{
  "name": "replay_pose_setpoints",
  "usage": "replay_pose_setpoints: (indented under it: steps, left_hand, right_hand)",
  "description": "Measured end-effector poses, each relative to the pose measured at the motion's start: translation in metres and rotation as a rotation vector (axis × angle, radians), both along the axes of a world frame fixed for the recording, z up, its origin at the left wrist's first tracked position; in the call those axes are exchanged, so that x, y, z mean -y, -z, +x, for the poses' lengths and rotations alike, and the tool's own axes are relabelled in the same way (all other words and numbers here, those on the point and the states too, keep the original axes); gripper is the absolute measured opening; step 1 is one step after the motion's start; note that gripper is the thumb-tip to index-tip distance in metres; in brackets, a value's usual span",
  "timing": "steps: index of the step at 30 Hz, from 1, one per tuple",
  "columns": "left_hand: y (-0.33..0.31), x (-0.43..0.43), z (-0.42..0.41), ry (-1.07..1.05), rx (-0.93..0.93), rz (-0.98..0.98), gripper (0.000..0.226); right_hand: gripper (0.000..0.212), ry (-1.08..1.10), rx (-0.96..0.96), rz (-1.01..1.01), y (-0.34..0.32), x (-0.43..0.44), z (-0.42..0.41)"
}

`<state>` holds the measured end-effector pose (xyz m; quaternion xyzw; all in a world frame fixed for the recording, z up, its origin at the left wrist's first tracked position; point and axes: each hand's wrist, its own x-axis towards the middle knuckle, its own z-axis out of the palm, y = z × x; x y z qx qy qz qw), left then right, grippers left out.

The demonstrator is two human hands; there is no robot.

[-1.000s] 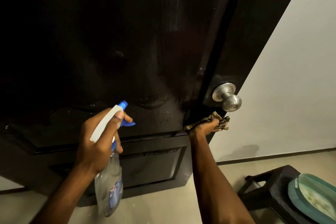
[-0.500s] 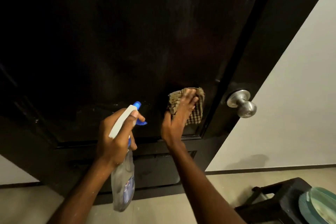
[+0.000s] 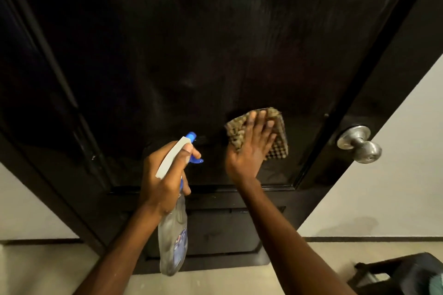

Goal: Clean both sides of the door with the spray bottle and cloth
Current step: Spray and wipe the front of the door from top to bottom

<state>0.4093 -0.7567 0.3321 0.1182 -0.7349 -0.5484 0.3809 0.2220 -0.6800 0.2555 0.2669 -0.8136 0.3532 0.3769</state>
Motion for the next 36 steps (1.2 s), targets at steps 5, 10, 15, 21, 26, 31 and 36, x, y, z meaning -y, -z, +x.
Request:
replay_pose_setpoints:
  steps: [5, 10, 15, 21, 26, 31, 36]
  left_hand:
    - [0.011, 0.014, 0.000, 0.011, 0.002, -0.009, 0.046]
    - [0.039, 0.018, -0.016, 0.040, 0.017, -0.043, 0.039]
    - [0.080, 0.020, -0.034, 0.101, 0.036, -0.050, 0.040]
    - [0.123, 0.016, -0.052, 0.148, -0.016, -0.094, 0.045]
    - [0.164, 0.004, -0.063, 0.162, -0.053, -0.087, 0.049]
    - [0.189, -0.012, -0.078, 0.230, -0.056, -0.078, 0.046]
    - [0.193, -0.024, -0.092, 0.226, -0.030, -0.085, 0.048]
  right_hand:
    - [0.078, -0.186, -0.402, 0.451, 0.044, -0.016, -0.012]
    - [0.067, 0.021, -0.446, 0.260, 0.057, -0.054, -0.060]
    - [0.065, 0.056, -0.427, 0.120, 0.069, -0.051, -0.069]
    - [0.072, 0.080, -0.416, 0.023, 0.081, -0.051, -0.073]
    - [0.072, 0.061, -0.476, 0.068, 0.088, -0.061, -0.081]
    - [0.074, 0.057, -0.499, 0.150, 0.118, -0.094, -0.102]
    - [0.070, -0.005, -0.417, -0.006, 0.139, -0.113, -0.118]
